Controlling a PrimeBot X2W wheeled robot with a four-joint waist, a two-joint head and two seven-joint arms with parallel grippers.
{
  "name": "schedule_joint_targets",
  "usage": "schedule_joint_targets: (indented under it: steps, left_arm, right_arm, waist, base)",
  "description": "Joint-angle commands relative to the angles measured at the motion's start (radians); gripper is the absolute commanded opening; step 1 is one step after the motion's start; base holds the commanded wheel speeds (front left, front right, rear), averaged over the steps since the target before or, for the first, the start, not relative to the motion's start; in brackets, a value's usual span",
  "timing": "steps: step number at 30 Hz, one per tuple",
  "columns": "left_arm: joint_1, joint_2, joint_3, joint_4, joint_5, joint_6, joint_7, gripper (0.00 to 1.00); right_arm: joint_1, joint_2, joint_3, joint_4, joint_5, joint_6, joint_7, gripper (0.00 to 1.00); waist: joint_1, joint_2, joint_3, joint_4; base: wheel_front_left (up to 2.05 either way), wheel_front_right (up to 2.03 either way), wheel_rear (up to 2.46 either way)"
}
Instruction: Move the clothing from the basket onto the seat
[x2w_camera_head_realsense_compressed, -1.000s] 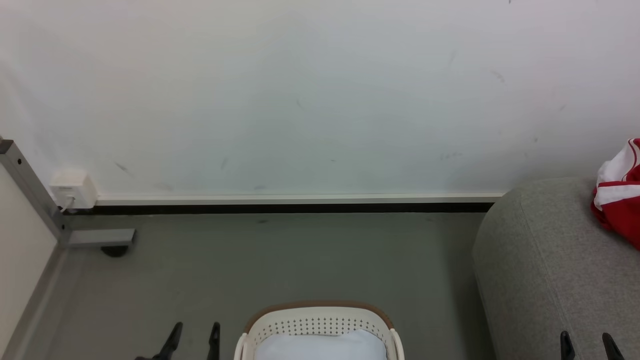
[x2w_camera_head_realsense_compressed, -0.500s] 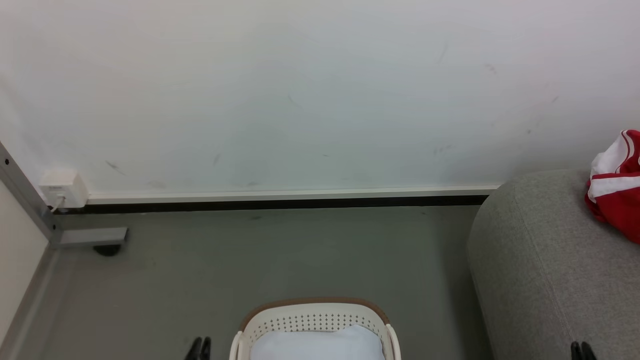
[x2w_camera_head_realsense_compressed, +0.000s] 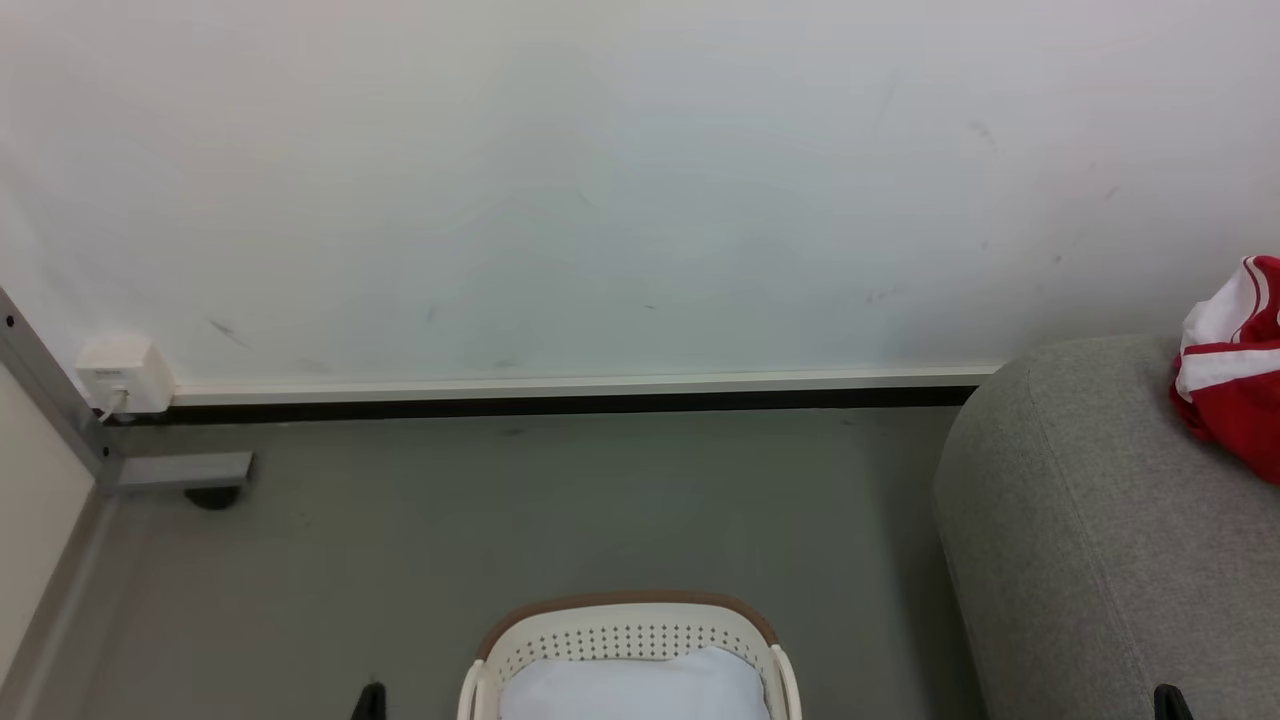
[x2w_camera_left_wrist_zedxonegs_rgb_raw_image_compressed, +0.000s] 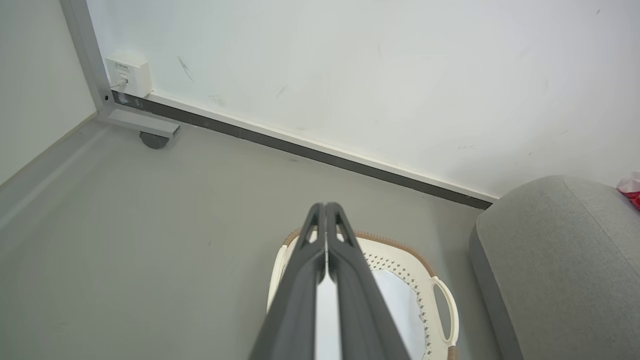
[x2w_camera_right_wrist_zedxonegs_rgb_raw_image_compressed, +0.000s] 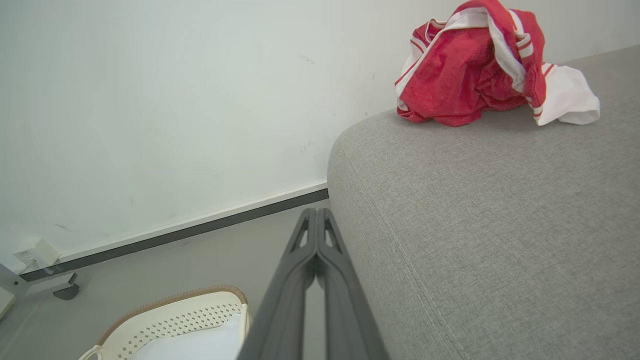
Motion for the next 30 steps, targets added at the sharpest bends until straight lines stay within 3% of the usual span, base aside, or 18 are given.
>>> schedule_joint_targets:
  steps: [1,30]
  left_arm:
    - [-0.031,0.002,0.009,-0.021,-0.052,-0.007,0.010,0.00]
    - [-0.082,-0.006,0.076,-0.056,-0.499,-0.050,0.122,0.00]
  right_arm:
    - [-0.030,-0.008,0.000,-0.016,0.048,0.000,0.008,0.00]
    - [-0.116,-0.015,0.012,-0.015,0.498,0.000,0.122,0.00]
  waist:
    - [0.0000,0.0000,0.001,0.000]
    - [-0.0001,0.0000,0.013,-0.004]
  base:
    - [0.00,0.00,0.00]
    - [0.00,0.00,0.00]
